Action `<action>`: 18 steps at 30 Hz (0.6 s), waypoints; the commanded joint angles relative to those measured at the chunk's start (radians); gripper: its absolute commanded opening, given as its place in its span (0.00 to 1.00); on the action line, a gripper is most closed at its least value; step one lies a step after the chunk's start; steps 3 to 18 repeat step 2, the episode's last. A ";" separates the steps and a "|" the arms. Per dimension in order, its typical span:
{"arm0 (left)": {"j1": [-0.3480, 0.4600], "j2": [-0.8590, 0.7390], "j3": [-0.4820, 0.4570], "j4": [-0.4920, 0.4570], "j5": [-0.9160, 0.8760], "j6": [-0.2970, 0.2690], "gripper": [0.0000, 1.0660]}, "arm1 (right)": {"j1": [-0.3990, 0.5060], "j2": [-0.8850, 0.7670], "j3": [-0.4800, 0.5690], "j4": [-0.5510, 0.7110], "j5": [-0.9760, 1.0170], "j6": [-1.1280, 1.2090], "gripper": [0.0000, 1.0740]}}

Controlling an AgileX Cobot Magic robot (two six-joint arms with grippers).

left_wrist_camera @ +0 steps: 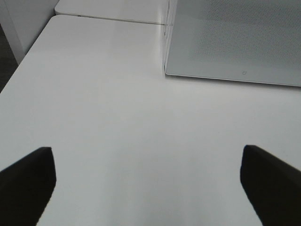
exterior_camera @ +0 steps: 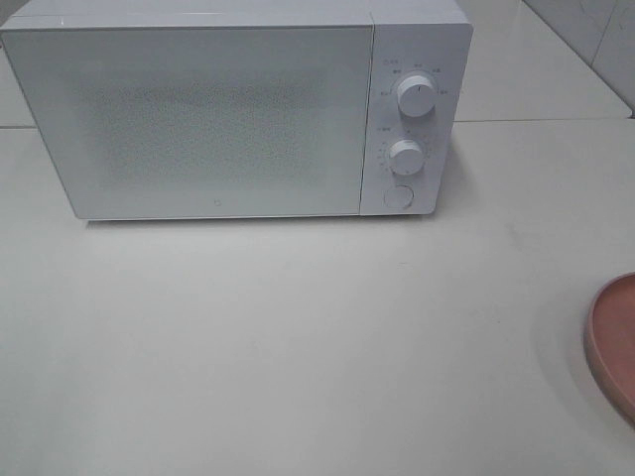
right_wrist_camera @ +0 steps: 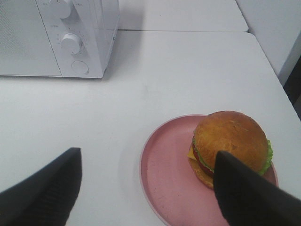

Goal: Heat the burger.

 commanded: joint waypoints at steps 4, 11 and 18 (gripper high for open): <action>0.000 -0.022 0.002 -0.007 -0.008 0.000 0.94 | -0.006 -0.022 0.001 -0.003 -0.008 0.001 0.68; 0.000 -0.022 0.002 -0.007 -0.008 0.000 0.94 | -0.006 -0.022 0.001 -0.003 -0.008 0.001 0.68; 0.000 -0.022 0.002 -0.007 -0.008 0.000 0.94 | -0.006 -0.022 0.001 -0.003 -0.008 0.001 0.68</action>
